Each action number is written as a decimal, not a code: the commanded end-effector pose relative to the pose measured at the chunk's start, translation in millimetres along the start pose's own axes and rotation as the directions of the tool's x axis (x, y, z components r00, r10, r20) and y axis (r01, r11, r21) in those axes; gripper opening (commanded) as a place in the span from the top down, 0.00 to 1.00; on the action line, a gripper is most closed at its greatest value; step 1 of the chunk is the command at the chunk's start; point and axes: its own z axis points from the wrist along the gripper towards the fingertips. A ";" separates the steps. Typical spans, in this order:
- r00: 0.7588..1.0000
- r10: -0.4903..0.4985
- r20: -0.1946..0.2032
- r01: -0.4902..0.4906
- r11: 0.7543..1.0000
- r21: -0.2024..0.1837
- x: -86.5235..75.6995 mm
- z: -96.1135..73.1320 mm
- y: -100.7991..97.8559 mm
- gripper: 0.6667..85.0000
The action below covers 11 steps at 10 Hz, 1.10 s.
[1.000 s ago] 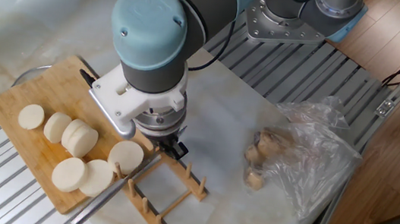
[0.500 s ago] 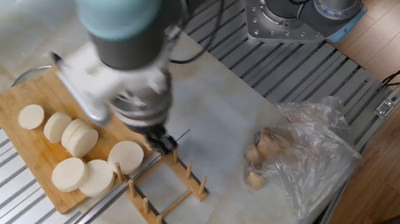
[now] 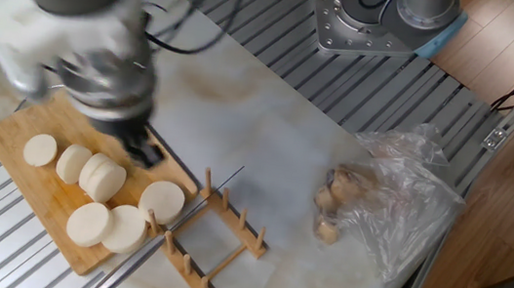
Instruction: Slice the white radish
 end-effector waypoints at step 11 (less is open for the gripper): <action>0.998 -0.015 0.067 0.011 0.998 0.058 -53.5 10.4 -24.6 0.99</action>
